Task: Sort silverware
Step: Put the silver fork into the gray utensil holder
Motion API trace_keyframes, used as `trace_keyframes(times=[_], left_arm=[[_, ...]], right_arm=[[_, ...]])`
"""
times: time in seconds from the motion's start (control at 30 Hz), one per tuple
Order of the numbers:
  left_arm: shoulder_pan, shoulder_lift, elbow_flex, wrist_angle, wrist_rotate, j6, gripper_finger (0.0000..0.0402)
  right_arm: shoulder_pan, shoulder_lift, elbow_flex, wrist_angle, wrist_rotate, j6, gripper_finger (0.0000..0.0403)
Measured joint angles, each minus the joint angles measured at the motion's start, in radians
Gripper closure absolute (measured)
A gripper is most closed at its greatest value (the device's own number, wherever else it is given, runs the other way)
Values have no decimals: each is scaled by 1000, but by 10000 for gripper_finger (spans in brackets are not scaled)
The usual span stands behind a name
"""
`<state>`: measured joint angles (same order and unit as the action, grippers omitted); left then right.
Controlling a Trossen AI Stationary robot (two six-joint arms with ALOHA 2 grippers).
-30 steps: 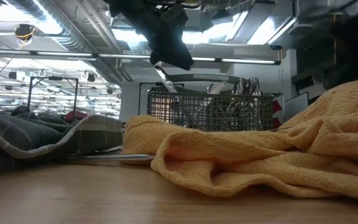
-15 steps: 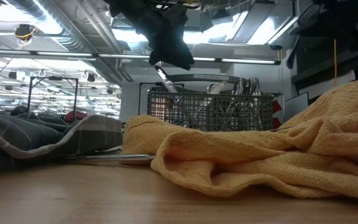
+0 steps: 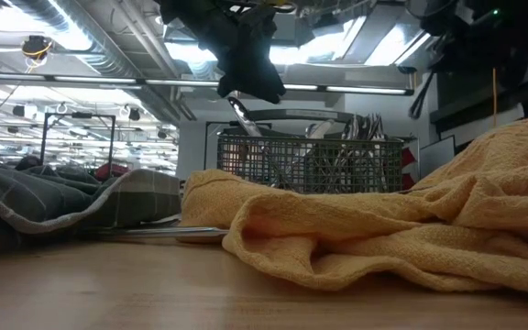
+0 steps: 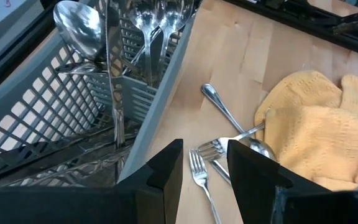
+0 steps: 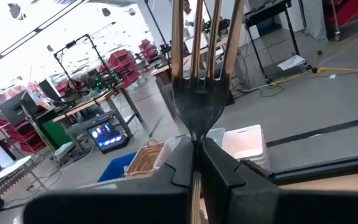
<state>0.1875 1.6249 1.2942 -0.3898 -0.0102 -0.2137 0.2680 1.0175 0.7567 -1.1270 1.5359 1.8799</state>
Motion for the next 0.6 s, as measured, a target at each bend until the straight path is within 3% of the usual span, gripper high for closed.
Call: trace_keyframes(times=[0.23,0.33,0.47,0.6], left_arm=[[0,0,0,0,0,3,288],[0,0,0,0,0,4,288],[0,0,0,-3,0,25,288],[2,0,0,-3,0,44,288]], right_arm=[[1,43,0,88,-19,-15,386],[1,43,0,159,-80,-67,386],[0,16,15,229,-226,-231,386],[0,-13,77,281,-314,-510,386]])
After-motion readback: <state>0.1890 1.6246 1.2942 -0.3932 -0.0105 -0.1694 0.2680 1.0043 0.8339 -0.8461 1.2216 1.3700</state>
